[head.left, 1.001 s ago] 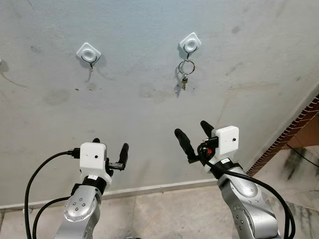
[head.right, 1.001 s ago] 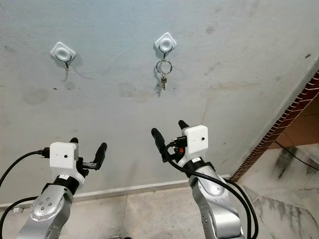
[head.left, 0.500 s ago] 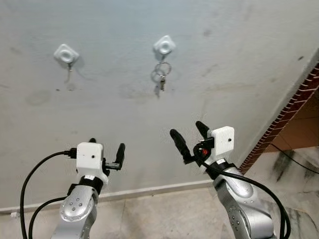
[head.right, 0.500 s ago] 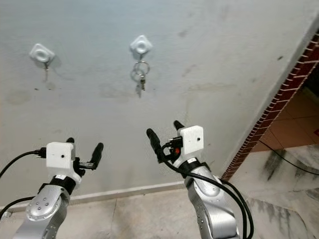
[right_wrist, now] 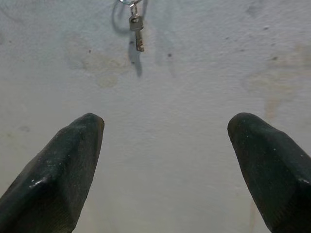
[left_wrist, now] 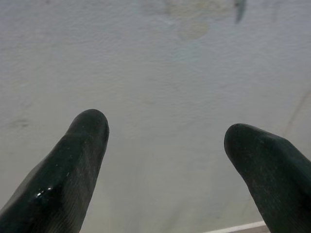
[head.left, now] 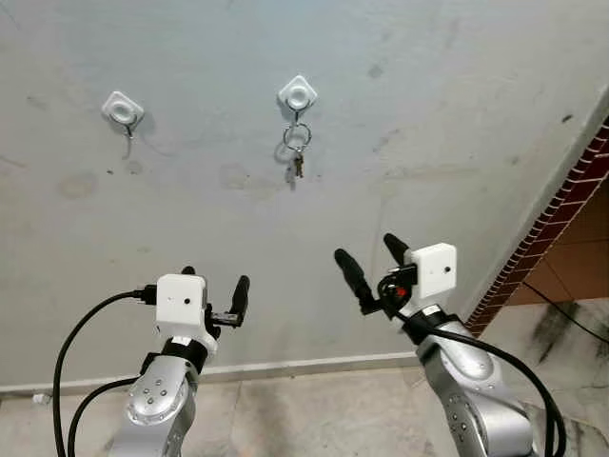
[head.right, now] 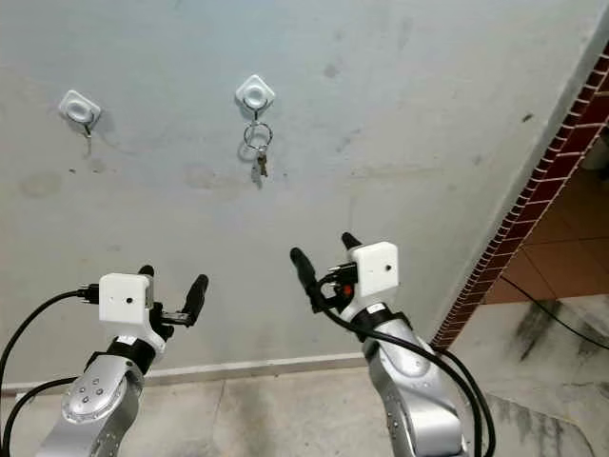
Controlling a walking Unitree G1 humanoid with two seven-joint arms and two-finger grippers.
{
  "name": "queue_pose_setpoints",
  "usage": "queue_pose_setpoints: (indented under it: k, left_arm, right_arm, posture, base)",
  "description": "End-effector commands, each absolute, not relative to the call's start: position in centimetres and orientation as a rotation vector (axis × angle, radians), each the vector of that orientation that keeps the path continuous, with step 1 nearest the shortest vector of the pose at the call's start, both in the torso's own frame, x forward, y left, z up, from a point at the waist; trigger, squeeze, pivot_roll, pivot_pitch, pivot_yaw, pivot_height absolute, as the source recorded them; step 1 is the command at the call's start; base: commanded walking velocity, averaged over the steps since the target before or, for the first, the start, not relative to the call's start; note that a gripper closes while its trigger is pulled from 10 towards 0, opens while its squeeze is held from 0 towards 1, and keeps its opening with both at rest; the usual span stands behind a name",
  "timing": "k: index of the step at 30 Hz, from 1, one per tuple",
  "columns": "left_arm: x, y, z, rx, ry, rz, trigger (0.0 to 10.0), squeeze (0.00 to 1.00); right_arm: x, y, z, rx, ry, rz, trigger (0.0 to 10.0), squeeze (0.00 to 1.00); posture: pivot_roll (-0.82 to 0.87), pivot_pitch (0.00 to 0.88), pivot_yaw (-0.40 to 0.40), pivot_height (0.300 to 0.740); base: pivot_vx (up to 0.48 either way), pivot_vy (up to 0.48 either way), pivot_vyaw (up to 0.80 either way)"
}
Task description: Hang keys on a hook
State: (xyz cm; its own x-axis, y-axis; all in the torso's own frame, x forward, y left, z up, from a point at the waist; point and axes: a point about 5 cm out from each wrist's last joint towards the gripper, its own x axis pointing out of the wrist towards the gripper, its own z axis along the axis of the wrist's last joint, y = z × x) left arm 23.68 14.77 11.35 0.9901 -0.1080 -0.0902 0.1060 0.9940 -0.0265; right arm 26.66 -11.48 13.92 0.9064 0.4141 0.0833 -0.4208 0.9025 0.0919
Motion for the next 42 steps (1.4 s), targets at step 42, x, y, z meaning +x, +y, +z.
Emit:
queue_pose_setpoints:
  k: [42]
  left_arm:
    - [24.06, 14.99, 11.07, -0.017, 0.107, -0.075, 10.0, 0.00]
  right_arm:
    - [26.74, -11.18, 14.16, 0.106, -0.064, 0.440, 10.0, 0.21]
  posture:
    - [0.04, 0.079, 0.027, 0.740]
  base:
    - [-0.081, 0.204, 0.00]
